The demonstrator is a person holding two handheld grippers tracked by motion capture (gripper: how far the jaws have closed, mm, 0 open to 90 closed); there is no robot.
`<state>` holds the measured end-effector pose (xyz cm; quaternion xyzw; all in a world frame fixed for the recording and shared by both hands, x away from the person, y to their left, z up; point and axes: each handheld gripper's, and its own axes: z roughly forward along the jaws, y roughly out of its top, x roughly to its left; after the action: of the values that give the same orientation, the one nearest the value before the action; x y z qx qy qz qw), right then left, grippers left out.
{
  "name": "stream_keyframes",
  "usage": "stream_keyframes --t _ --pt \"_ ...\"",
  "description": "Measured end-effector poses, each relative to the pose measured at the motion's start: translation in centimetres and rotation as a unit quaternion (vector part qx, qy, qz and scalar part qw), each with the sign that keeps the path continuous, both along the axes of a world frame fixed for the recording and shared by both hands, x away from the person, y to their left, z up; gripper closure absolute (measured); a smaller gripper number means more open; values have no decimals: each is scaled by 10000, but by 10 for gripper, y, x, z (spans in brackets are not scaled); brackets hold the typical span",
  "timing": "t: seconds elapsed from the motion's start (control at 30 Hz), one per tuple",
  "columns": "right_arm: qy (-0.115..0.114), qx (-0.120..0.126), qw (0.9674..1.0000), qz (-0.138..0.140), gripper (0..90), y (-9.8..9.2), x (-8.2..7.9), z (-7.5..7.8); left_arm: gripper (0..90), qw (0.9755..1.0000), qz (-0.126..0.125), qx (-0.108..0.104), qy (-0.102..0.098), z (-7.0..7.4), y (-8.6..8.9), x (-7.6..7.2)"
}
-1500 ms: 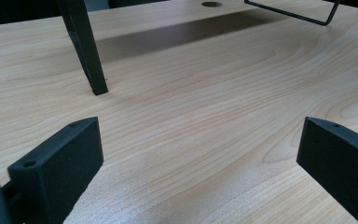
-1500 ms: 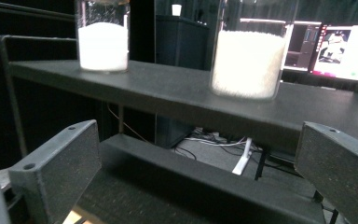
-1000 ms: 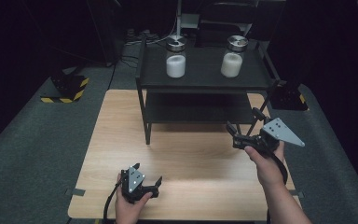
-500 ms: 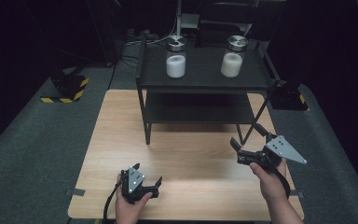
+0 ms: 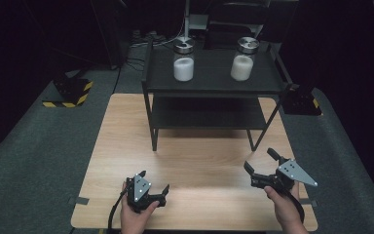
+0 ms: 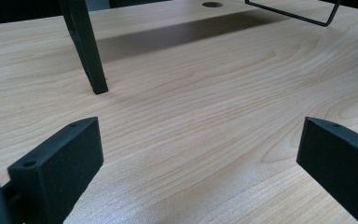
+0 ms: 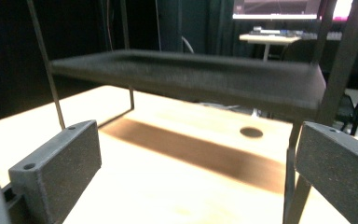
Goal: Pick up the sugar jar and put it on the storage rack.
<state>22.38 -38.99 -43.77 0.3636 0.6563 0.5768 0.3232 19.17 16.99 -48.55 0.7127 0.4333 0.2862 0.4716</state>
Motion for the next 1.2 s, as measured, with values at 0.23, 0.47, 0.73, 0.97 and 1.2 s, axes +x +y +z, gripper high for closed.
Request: stream_keyframes --t 0.23,0.47,0.73,0.97,1.2 --pt "183 -115 9997 -57 2 -4 -7 -17 5 10000 -3 -7 -4 0 0 0" --pt "375 -195 9990 -137 2 -11 -12 -29 5 10000 -6 -3 0 0 0 0" --pt "583 -391 9973 -222 2 -16 -16 -40 5 10000 -9 3 5 0 0 0" --pt "770 -616 9948 -260 2 -16 -16 -40 5 10000 -18 -5 8 0 1 0" --pt "1012 -723 9917 -331 3 -18 -17 -40 5 10000 -23 -20 20 0 1 1"
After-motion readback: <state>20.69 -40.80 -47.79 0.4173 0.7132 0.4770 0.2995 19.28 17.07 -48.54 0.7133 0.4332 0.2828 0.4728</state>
